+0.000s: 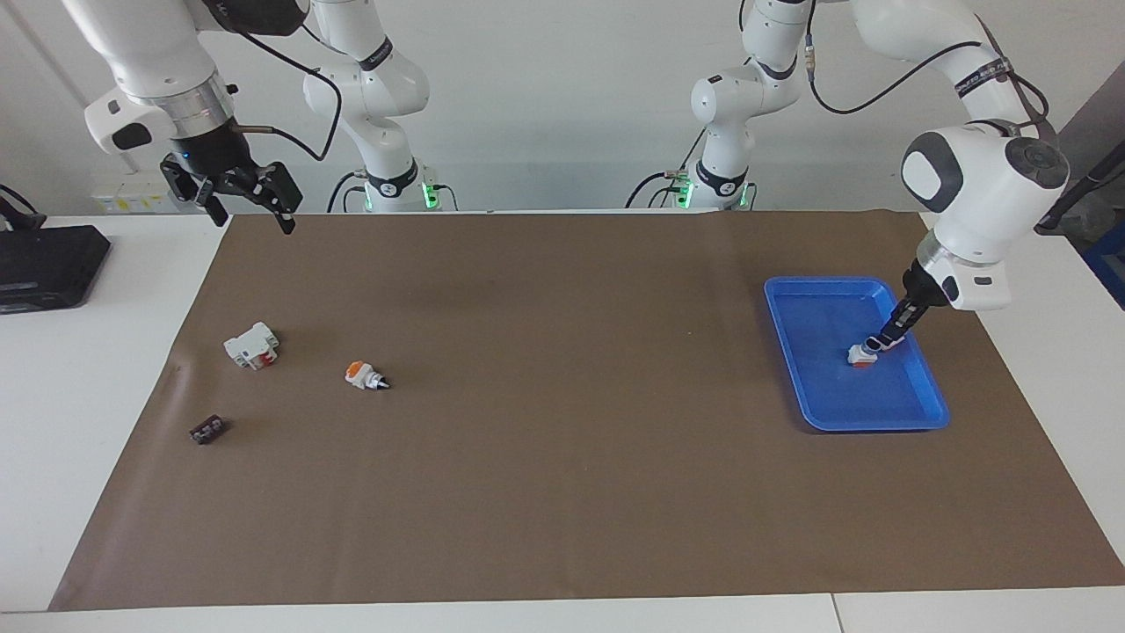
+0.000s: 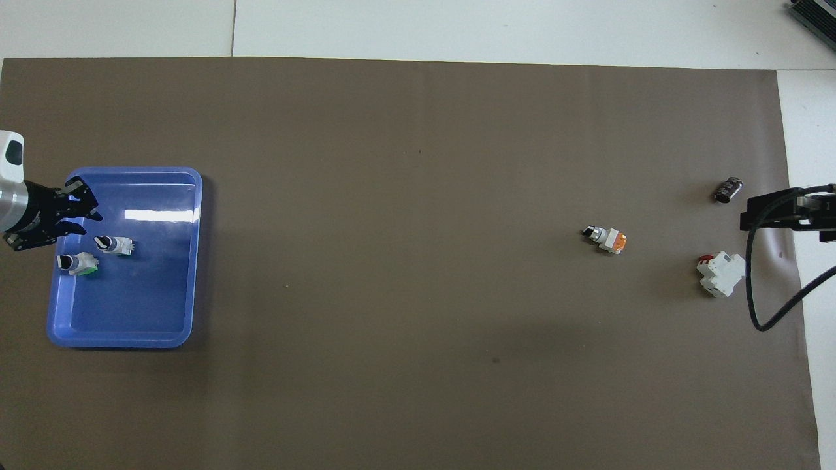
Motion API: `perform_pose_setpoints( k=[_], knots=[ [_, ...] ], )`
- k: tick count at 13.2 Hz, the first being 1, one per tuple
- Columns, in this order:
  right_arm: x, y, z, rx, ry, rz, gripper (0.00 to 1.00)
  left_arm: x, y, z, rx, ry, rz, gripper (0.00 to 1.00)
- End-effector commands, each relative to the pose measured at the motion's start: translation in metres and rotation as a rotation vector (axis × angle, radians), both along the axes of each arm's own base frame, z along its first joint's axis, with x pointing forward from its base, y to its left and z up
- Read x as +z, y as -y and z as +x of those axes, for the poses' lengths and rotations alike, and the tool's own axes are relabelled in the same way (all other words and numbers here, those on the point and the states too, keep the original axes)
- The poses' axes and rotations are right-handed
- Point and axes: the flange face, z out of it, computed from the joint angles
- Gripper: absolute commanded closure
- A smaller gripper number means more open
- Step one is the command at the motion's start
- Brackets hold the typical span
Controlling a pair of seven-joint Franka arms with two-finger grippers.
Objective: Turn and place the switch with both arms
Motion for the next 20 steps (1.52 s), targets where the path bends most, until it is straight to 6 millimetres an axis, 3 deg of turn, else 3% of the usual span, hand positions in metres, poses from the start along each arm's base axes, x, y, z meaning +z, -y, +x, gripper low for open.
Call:
perform_pose_setpoints(
  k=[1,3,6,8,14,16,18,20],
  knots=[
    [0.001,0.0,-0.001,0.005,-0.01,-0.004,0.0,0.026,0.042,0.026,-0.086,-0.03,0.013,0.66],
    [0.001,0.0,-0.001,0.004,-0.007,-0.004,0.0,0.05,0.068,0.026,-0.21,-0.051,0.016,0.66],
    [0.001,0.001,-0.001,0.0,-0.004,-0.003,0.0,0.089,0.067,0.018,-0.386,-0.077,0.002,0.66],
    [0.0,0.001,0.0,-0.002,-0.002,-0.003,0.0,0.1,0.068,0.012,-0.432,-0.096,-0.002,0.66],
    [0.0,0.001,-0.001,-0.005,-0.005,-0.002,0.0,0.16,0.062,-0.015,-0.699,-0.088,0.012,0.65],
    [-0.003,0.0,-0.001,-0.003,-0.007,-0.002,0.0,0.18,0.066,-0.028,-0.711,-0.051,0.02,0.5],
    [-0.002,0.001,-0.001,-0.003,-0.001,-0.002,0.0,0.187,0.065,-0.032,-0.716,-0.026,-0.003,0.13],
    [-0.002,-0.001,-0.001,0.0,-0.002,-0.001,0.0,0.189,0.067,-0.035,-0.713,-0.013,-0.015,0.01]
  ],
)
